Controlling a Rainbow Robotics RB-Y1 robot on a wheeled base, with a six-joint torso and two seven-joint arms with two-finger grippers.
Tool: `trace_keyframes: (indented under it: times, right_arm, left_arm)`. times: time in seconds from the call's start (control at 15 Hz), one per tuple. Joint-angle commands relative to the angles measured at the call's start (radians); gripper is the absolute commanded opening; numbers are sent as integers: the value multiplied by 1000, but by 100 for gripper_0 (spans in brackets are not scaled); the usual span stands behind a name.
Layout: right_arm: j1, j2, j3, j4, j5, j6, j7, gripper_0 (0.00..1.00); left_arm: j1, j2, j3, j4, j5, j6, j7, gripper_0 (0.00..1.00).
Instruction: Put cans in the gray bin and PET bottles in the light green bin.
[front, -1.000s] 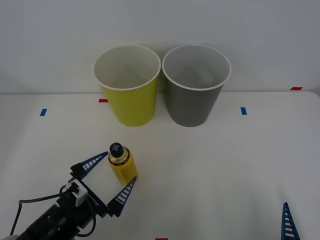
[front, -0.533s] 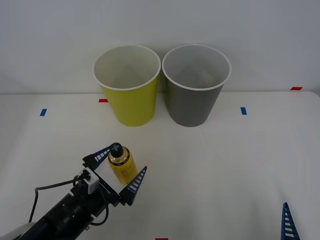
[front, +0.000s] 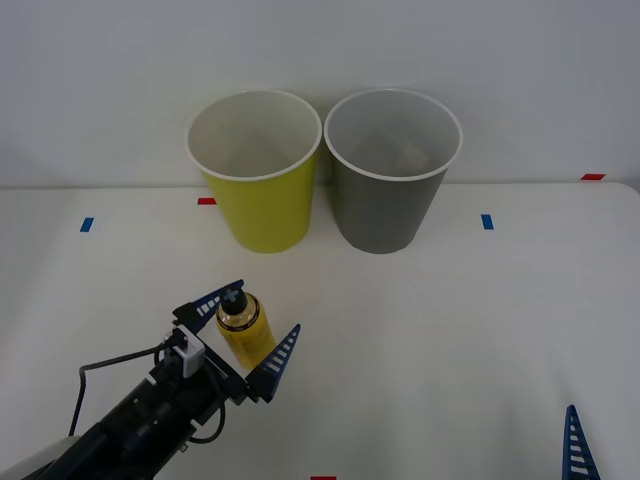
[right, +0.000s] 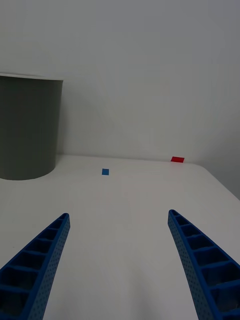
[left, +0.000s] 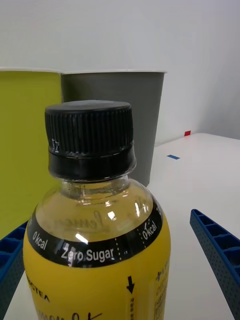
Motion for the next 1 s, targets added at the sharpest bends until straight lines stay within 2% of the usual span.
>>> trace_keyframes:
  times: [0.07,0.13,0.2,0.27,0.33,0.4,0.47,1.0]
  right_arm:
    - [0,0,0,0,0,0,0,64]
    - [0,0,0,0,0,0,0,65]
    - [0,0,0,0,0,0,0,64]
    - [0,0,0,0,0,0,0,64]
    - [0,0,0,0,0,0,0,65]
    - [0,0,0,0,0,0,0,65]
    - [0,0,0,0,0,0,0,64]
    - [0,0,0,0,0,0,0,64]
  left_arm:
    - [-1,-3,-1,0,4,0,1,100]
    - [-1,-3,-1,0,6,0,2,100]
    - [-1,-5,1,0,8,0,5,95]
    - [0,-6,-1,0,8,0,7,71]
    - [-1,-8,-1,0,8,0,8,41]
    - [-1,-8,-1,0,8,0,8,5]
    - [0,-10,-1,0,8,0,8,0]
    - [11,-20,1,-16,0,32,10,0]
